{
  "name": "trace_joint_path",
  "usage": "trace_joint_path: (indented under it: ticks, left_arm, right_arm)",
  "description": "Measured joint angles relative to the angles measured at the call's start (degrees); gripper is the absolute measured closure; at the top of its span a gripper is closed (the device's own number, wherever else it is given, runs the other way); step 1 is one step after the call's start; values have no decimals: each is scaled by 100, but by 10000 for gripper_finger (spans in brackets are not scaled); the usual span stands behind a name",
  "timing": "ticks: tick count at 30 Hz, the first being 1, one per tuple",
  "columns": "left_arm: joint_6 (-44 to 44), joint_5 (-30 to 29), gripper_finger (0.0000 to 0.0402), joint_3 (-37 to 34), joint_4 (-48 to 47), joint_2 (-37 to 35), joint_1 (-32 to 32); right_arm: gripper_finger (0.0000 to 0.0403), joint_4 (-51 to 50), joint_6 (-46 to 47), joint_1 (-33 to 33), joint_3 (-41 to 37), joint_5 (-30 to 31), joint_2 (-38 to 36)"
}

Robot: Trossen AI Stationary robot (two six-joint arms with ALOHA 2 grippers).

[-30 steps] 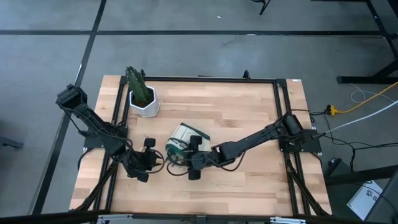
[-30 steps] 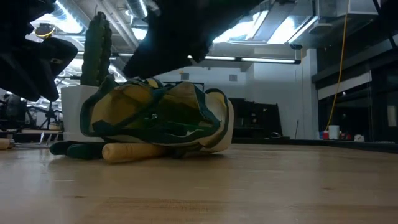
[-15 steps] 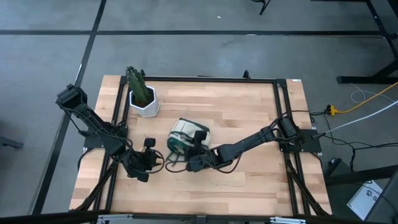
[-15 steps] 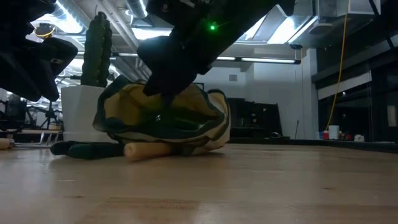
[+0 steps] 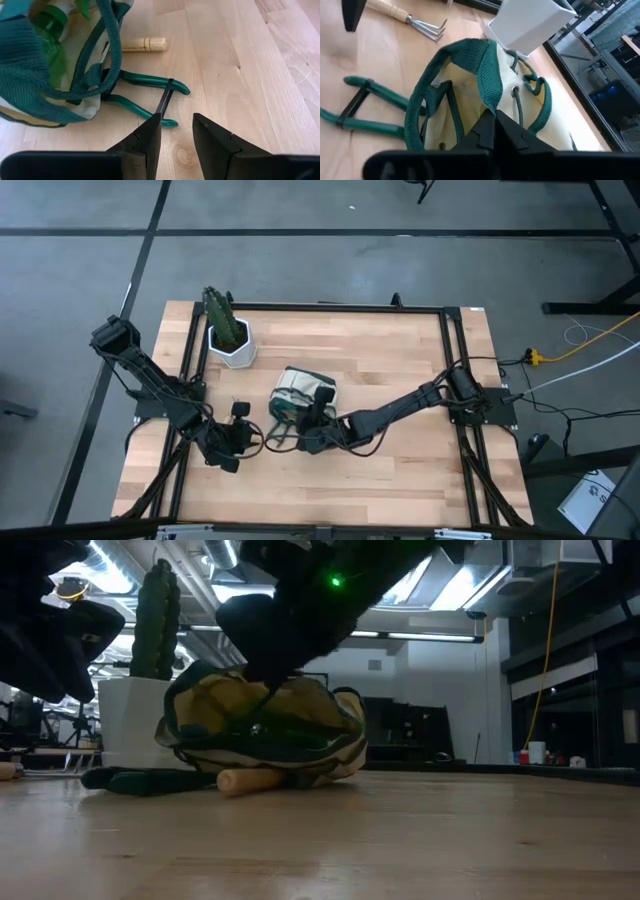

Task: Pick & Place Garden tools in Gardening bag
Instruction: Adjust the gardening bag on the table

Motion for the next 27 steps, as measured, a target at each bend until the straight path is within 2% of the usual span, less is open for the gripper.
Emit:
trace_joint_path:
  ticks: [4, 14, 17, 22, 27]
  left_arm:
    - [0, 4, 296, 0, 0, 0, 0]
    - [50, -1, 296, 0, 1, 0, 0]
    - [106, -36, 296, 0, 29, 0, 0]
    - [532, -16, 296, 0, 504, 0, 0]
    - [948, 517, 296, 0, 1057, 0, 0]
  right_arm:
    - [400, -532, 0, -2, 521, -1, -41]
    - [402, -3259, 296, -71, 2296, -47, -42]
    - [402, -3703, 412, -104, 2600, -86, -43]
    - [402, -3976, 608, -162, 2994, -666, -43]
    - [402, -4241, 646, -209, 3325, -1015, -43]
